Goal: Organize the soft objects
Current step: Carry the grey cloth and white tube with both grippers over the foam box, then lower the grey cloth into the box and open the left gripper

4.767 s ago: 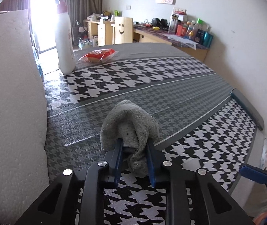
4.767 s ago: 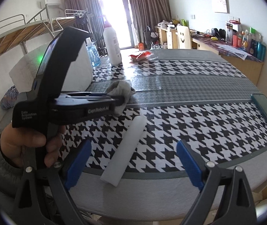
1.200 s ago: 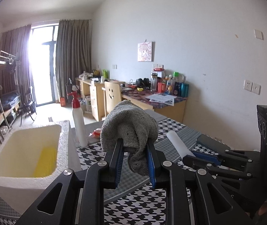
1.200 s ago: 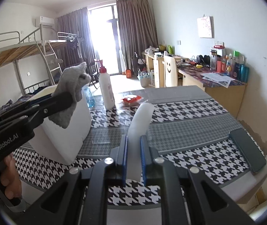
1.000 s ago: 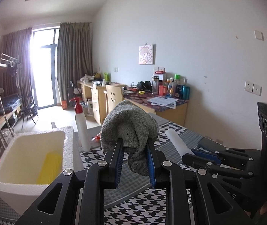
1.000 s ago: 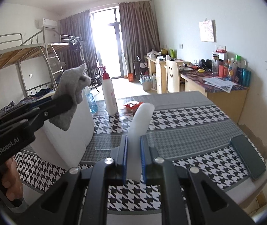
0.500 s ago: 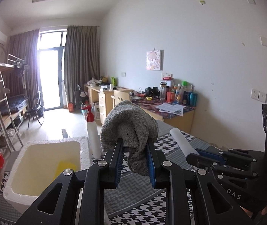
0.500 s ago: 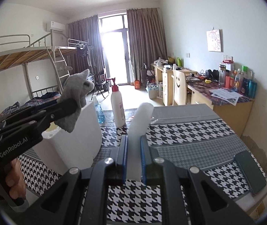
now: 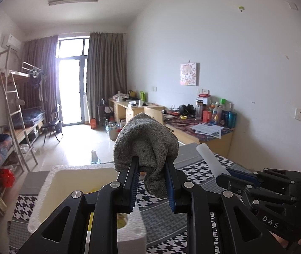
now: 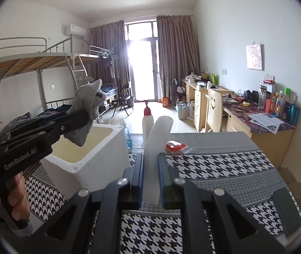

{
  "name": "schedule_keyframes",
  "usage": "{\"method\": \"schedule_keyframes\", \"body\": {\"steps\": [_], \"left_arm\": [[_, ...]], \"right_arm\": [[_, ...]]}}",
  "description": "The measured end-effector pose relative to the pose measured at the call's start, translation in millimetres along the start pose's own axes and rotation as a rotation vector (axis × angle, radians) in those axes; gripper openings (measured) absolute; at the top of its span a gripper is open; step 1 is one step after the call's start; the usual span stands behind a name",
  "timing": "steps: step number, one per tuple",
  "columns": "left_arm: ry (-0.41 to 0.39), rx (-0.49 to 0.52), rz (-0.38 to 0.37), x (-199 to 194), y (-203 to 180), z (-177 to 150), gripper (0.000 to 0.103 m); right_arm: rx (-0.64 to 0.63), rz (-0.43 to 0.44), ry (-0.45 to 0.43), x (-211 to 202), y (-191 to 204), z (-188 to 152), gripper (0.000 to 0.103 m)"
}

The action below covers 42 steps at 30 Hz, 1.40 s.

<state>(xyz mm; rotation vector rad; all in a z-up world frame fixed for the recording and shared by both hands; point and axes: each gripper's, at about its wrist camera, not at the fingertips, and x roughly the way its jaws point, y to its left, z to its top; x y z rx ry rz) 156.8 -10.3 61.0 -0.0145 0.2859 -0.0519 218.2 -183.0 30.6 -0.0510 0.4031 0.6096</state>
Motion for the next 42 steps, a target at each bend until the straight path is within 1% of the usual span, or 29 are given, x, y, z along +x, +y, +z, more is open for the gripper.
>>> {"method": "schedule_keyframes", "body": {"steps": [5, 24, 31, 38, 42], "left_arm": [[-0.011, -0.005, 0.033, 0.1, 10.3, 2.6, 0.025], [0.008, -0.029, 0.150, 5.3, 38.3, -0.2, 0.025], [0.023, -0.034, 0.194, 8.2, 46.9, -3.5, 0.025], [0.066, -0.045, 0.228, 16.9, 52.6, -5.3, 0.025], [0.084, -0.051, 0.234, 21.1, 54.9, -6.7, 0.025]], "right_arm": [[-0.016, 0.028, -0.004, 5.5, 9.7, 5.5, 0.016], [-0.045, 0.140, 0.018, 30.5, 34.4, 18.1, 0.016], [-0.055, 0.170, 0.026, 38.4, 43.4, 21.9, 0.016], [-0.071, 0.189, 0.035, 46.1, 51.0, 25.4, 0.016], [-0.079, 0.195, 0.039, 48.2, 53.0, 25.9, 0.016]]}}
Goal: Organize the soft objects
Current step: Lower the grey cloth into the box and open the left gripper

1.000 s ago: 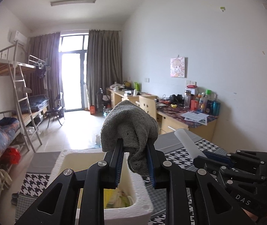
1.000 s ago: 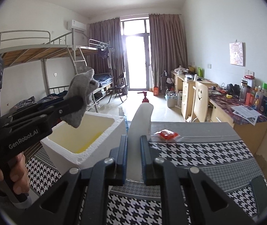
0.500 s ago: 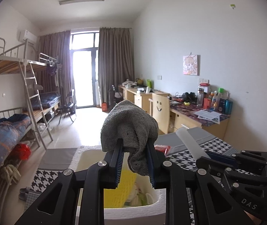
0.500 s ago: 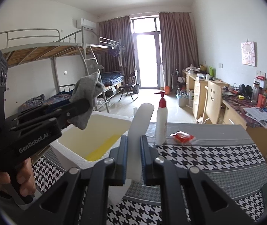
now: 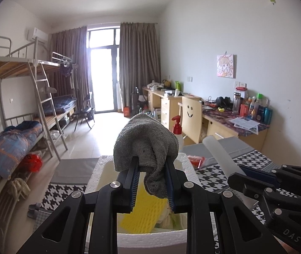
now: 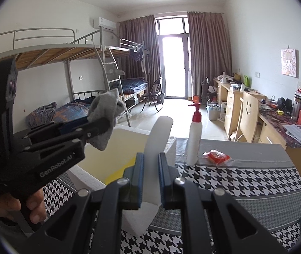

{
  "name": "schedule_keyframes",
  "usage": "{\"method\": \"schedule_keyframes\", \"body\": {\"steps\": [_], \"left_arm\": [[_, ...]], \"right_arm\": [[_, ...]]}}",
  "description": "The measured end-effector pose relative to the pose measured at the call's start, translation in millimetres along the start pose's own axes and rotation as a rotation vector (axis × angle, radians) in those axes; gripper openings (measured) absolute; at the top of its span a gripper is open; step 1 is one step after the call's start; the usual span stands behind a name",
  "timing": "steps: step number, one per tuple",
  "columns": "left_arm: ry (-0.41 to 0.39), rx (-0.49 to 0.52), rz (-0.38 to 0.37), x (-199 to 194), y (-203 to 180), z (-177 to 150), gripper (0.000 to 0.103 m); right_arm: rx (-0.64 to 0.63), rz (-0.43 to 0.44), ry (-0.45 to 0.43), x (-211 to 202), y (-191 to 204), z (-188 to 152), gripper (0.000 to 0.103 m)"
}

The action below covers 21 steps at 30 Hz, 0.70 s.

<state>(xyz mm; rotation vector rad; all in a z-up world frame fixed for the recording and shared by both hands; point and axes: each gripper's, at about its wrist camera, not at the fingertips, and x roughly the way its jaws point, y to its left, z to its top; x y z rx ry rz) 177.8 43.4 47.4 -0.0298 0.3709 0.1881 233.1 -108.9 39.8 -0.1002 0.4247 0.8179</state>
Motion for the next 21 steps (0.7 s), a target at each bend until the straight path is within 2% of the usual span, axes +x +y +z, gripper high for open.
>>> {"method": "schedule_keyframes", "body": {"steps": [11, 14, 17, 19, 21], "left_arm": [[0.055, -0.005, 0.006, 16.1, 7.8, -4.7, 0.025], [0.071, -0.009, 0.001, 19.8, 9.9, -6.5, 0.032], [0.077, -0.020, 0.009, 21.2, 14.2, -8.6, 0.050], [0.057, -0.033, 0.016, 17.1, 18.3, -9.4, 0.074], [0.031, -0.040, 0.031, 12.0, 21.7, -8.8, 0.091]], "right_arm": [[-0.014, 0.004, 0.012, 6.3, 3.6, 2.9, 0.016], [-0.014, 0.003, 0.016, 8.0, 4.8, 3.1, 0.016], [-0.015, 0.002, 0.019, 10.0, 4.5, 3.5, 0.016], [-0.015, -0.002, 0.024, 11.9, 4.2, 2.9, 0.017], [-0.017, -0.004, 0.026, 12.9, 4.8, 2.6, 0.017]]}}
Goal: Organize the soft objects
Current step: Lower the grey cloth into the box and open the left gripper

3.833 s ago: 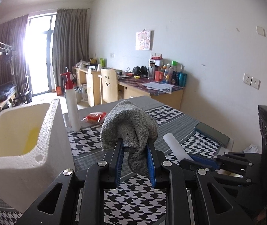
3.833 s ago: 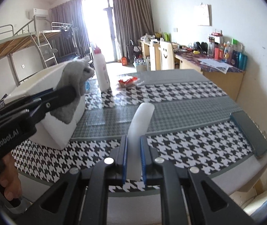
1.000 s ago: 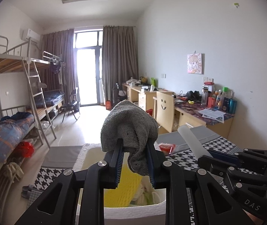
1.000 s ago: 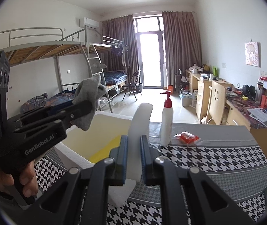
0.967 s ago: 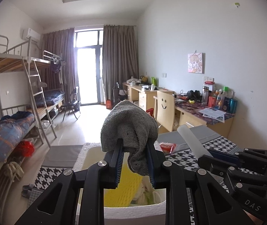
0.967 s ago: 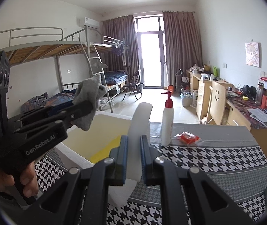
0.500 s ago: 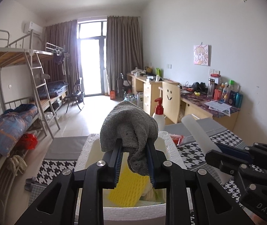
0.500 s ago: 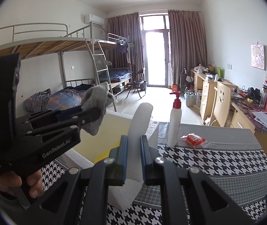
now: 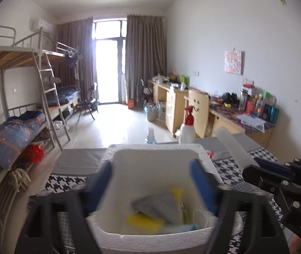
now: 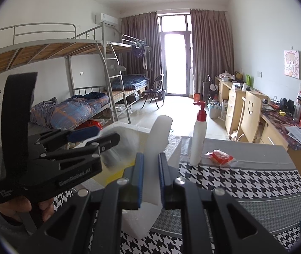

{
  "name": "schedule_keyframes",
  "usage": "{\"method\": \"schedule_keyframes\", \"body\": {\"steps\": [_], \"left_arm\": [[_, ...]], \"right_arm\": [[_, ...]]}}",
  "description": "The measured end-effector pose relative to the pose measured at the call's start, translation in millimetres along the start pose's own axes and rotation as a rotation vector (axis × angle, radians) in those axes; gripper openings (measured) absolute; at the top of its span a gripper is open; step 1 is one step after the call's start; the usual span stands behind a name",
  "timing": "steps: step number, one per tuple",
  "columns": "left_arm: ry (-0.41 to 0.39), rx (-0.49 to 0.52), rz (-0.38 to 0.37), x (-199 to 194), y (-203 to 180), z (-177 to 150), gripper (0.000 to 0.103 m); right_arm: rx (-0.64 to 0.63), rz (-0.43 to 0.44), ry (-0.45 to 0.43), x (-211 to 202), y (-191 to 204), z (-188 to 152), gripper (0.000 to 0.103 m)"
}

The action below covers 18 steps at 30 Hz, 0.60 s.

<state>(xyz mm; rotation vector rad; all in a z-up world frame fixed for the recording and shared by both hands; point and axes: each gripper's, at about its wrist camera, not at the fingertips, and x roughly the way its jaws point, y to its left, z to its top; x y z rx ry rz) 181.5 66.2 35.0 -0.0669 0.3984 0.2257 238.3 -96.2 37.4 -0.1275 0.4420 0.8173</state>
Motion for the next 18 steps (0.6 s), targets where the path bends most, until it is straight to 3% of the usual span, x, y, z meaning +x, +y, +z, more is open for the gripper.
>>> {"method": "schedule_keyframes", "body": {"steps": [4, 18], "left_arm": [[-0.038, -0.014, 0.013, -8.7, 6.2, 1.0, 0.102], [-0.078, -0.042, 0.077, -21.8, 26.2, -2.6, 0.102]], "right_arm": [[-0.001, -0.002, 0.002, 1.2, 0.6, 0.1, 0.017], [-0.021, 0.019, 0.014, 13.7, 12.8, 7.4, 0.017]]}}
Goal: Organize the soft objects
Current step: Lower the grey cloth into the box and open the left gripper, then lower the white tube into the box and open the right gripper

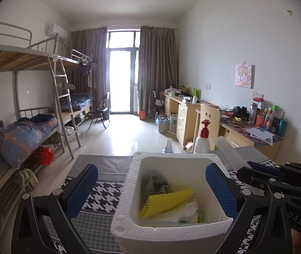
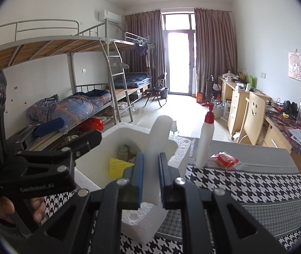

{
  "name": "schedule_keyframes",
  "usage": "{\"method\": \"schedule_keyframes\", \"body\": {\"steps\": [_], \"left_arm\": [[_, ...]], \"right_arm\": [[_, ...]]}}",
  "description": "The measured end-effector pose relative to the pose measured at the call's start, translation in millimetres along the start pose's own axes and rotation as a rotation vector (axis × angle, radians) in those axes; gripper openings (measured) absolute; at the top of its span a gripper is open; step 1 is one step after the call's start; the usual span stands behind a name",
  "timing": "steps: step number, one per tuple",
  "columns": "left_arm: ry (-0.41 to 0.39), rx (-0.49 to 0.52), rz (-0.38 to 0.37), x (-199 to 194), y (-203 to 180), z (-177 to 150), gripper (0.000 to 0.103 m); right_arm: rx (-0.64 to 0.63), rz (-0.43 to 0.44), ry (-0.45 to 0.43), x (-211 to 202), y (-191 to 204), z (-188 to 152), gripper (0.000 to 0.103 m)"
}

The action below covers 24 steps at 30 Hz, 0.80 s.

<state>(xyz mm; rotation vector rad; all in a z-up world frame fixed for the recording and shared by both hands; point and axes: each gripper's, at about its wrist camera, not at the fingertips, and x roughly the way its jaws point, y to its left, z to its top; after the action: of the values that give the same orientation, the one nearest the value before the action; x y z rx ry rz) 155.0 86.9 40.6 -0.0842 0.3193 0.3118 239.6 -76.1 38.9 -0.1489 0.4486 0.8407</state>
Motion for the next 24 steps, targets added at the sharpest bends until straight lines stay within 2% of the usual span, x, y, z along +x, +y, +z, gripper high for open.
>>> {"method": "schedule_keyframes", "body": {"steps": [14, 24], "left_arm": [[-0.018, -0.024, 0.047, -14.7, 21.4, -5.2, 0.102], [-0.015, -0.044, 0.067, -20.4, 34.1, -11.3, 0.102]], "right_arm": [[-0.030, 0.027, 0.029, 18.9, 16.6, 6.7, 0.017], [0.001, 0.049, 0.072, 37.8, 16.5, 7.3, 0.017]]}}
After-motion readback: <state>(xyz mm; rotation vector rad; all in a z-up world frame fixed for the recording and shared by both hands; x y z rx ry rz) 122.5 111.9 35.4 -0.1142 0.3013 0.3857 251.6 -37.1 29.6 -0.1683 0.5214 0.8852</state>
